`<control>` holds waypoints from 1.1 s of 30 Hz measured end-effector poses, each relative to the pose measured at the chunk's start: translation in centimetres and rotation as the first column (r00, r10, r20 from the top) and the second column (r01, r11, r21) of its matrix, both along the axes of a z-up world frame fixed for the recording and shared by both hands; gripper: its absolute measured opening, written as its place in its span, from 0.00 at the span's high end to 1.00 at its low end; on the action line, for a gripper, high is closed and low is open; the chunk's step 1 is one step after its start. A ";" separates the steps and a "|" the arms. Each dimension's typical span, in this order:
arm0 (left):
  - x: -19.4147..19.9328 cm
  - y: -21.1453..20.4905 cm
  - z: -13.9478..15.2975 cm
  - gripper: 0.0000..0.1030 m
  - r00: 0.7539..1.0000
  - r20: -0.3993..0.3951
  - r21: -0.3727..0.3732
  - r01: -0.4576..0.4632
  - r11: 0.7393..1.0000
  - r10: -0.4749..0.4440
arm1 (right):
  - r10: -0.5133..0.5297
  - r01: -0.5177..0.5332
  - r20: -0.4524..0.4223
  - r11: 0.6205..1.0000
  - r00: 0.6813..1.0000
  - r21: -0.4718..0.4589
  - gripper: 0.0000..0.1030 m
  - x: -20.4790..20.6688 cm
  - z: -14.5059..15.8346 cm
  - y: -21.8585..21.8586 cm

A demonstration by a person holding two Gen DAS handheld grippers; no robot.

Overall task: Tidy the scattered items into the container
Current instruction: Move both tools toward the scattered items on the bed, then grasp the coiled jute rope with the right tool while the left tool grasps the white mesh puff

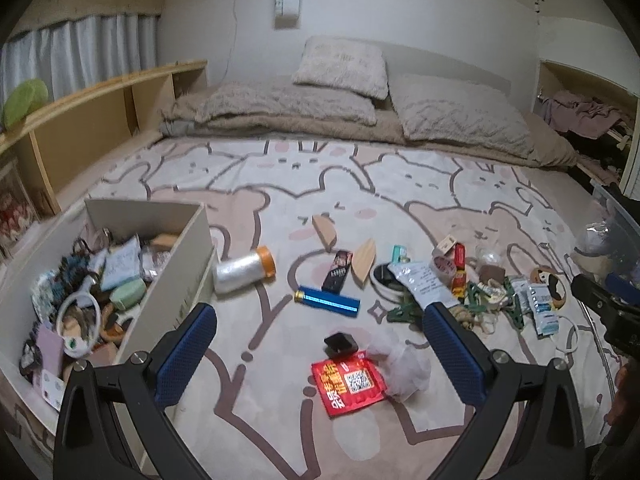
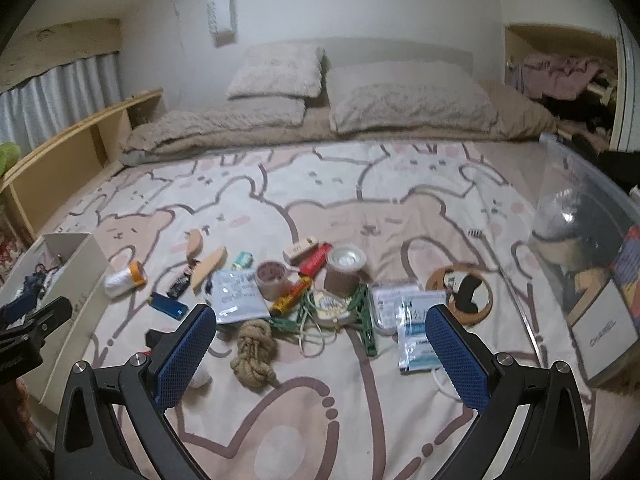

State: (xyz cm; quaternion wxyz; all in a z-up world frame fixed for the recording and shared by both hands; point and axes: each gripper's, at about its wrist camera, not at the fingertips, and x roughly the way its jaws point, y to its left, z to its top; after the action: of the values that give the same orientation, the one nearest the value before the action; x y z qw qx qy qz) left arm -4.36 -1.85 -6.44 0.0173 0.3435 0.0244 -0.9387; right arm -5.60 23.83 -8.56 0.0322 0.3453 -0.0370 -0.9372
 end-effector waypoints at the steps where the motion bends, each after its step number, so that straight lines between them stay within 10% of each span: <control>1: -0.3 -0.1 -0.4 0.00 1.000 0.015 0.010 0.000 1.000 0.000 | -0.001 0.001 0.014 1.000 1.000 -0.003 0.00 -0.2 -0.5 0.0; 20: -2.5 -0.7 -6.7 0.00 0.978 0.210 0.028 -0.010 1.000 0.004 | 0.084 -0.077 0.131 0.995 0.988 -0.057 0.00 -3.9 -6.0 -1.1; 33: -2.5 1.9 -7.9 0.00 0.976 0.210 -0.002 0.064 0.998 -0.062 | 0.251 -0.234 0.225 0.967 0.942 -0.097 0.00 -5.8 -8.7 -4.8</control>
State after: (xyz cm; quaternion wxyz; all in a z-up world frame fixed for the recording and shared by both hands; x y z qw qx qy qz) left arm -6.90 0.01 -14.31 -0.0086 0.4410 0.0072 -0.8974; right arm -11.41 19.04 -17.28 0.1546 0.4546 -0.0302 -0.8767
